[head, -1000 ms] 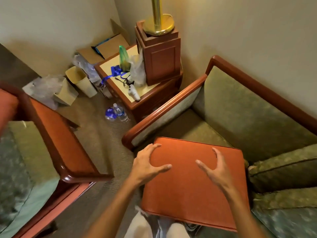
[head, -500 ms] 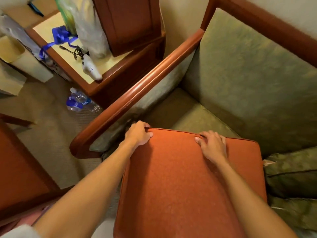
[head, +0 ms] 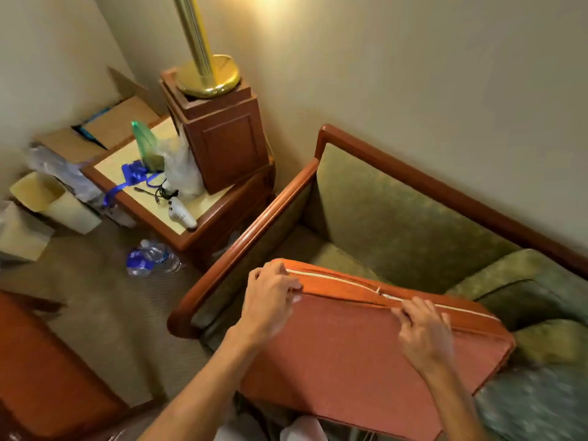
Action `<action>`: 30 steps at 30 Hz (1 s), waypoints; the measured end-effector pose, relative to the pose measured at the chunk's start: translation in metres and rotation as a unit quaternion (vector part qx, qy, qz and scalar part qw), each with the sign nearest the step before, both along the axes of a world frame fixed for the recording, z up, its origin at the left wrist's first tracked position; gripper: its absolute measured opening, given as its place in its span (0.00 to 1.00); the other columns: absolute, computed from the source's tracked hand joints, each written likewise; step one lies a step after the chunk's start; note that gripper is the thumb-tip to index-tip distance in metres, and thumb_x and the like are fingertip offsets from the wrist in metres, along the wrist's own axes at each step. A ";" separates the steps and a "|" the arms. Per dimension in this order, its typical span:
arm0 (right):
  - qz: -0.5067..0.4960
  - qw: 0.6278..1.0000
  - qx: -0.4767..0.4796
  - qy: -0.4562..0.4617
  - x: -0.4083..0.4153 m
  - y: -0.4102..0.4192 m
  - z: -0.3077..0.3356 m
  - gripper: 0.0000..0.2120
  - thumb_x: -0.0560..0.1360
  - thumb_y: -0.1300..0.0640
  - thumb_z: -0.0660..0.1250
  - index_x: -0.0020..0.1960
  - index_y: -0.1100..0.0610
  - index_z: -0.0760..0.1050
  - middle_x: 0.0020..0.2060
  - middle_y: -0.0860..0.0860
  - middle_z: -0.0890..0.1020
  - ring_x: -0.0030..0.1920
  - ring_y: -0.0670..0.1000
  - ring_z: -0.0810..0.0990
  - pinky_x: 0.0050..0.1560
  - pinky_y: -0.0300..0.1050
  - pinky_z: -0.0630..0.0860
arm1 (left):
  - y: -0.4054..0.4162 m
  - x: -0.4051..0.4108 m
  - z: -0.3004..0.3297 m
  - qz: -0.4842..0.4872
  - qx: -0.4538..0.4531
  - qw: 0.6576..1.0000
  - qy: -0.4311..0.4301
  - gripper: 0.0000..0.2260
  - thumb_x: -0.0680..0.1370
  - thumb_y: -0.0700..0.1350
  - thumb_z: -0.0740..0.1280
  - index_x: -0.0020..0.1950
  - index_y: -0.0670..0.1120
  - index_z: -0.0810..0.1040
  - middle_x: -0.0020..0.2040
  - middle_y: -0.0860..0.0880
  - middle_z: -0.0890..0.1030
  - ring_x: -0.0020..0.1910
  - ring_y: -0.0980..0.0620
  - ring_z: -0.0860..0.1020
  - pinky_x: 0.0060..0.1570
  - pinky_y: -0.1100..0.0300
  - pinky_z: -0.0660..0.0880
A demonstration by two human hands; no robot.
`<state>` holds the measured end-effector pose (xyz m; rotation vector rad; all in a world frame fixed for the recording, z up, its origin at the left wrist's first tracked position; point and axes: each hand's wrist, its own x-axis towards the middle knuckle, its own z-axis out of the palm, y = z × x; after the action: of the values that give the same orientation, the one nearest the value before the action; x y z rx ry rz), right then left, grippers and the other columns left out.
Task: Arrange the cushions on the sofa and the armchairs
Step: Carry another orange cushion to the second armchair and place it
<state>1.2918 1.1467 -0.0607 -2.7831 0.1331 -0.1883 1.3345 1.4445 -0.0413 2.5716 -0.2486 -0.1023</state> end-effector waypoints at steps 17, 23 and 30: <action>0.028 0.934 -0.106 0.341 -0.049 -0.010 0.071 0.51 0.66 0.43 0.79 0.79 0.55 0.54 0.76 0.60 0.59 0.76 0.62 0.58 0.73 0.56 0.61 | -0.055 -0.106 0.015 -0.087 0.260 0.958 0.087 0.49 0.75 0.57 0.73 0.81 0.51 0.39 0.80 0.35 0.52 0.78 0.32 0.51 0.74 0.35 0.52; 0.044 0.899 -0.181 0.397 -0.073 -0.109 0.061 0.66 0.58 0.44 0.83 0.80 0.47 0.41 0.80 0.55 0.47 0.79 0.60 0.45 0.75 0.64 0.48 | -0.048 -0.147 -0.005 -0.049 0.198 0.979 0.017 0.58 0.56 0.55 0.85 0.80 0.52 0.58 0.76 0.35 0.64 0.75 0.33 0.61 0.70 0.35 0.63; 0.120 0.910 -0.183 0.352 -0.132 -0.152 0.058 0.65 0.63 0.51 0.82 0.80 0.53 0.36 0.80 0.57 0.48 0.79 0.59 0.44 0.76 0.61 0.46 | -0.114 -0.171 0.025 0.057 0.254 0.954 0.151 0.59 0.64 0.60 0.77 0.81 0.53 0.40 0.78 0.30 0.41 0.76 0.27 0.40 0.72 0.31 0.44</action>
<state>1.1603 0.9945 -0.0031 -3.0556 -0.0825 0.9525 1.1633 1.3308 -0.0167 3.0162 0.0520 -0.5795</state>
